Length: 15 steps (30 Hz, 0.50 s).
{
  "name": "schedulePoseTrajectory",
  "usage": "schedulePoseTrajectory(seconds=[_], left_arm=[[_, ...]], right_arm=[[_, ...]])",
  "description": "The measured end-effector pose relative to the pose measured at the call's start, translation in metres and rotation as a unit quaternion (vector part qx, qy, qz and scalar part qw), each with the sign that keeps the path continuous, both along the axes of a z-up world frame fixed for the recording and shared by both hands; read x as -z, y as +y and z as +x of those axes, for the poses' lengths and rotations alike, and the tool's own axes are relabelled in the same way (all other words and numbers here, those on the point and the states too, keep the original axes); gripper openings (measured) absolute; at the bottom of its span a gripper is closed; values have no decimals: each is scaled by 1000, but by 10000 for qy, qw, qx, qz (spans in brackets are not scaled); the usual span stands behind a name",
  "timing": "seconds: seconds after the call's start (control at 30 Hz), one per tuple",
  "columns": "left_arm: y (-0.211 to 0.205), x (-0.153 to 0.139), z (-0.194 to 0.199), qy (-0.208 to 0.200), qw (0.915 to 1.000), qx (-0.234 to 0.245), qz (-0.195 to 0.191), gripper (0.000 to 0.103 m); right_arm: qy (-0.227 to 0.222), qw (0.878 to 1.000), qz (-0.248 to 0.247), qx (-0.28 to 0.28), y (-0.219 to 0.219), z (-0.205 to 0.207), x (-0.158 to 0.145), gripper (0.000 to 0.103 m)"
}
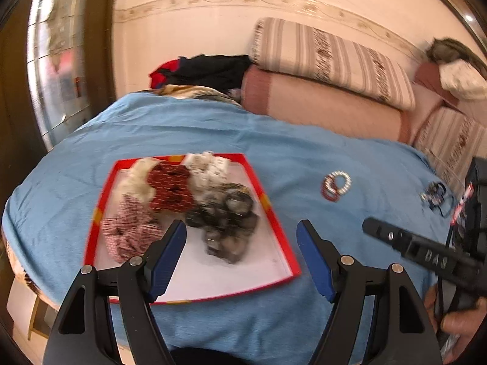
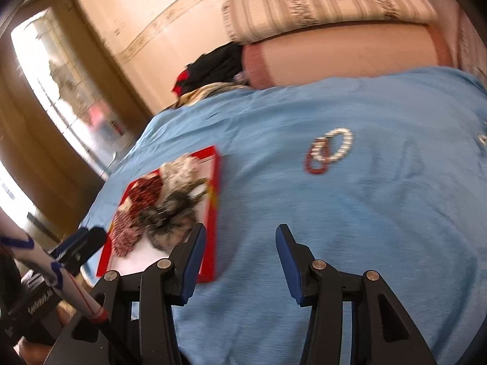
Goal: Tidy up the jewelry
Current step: 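Move both tools back toward the red bead and pearl bracelets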
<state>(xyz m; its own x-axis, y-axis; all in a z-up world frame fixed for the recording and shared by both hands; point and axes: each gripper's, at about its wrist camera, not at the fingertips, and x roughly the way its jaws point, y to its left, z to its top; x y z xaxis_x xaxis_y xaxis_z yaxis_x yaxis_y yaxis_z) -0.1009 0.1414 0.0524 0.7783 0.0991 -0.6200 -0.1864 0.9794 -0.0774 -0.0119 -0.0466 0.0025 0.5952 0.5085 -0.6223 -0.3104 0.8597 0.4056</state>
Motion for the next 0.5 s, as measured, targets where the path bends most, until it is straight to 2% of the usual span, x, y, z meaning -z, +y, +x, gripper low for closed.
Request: schedulePoseTrajectory(seconds=[0.33,0.5], left_arm=[[-69,19,29,481,9960,756,70,74],[-91,31,51,753,9917,1040,-26,74]], right_arm=[[399,9941,412,922,-88,15,26,52],[465,9902,628,1160,-113,22,29,52]])
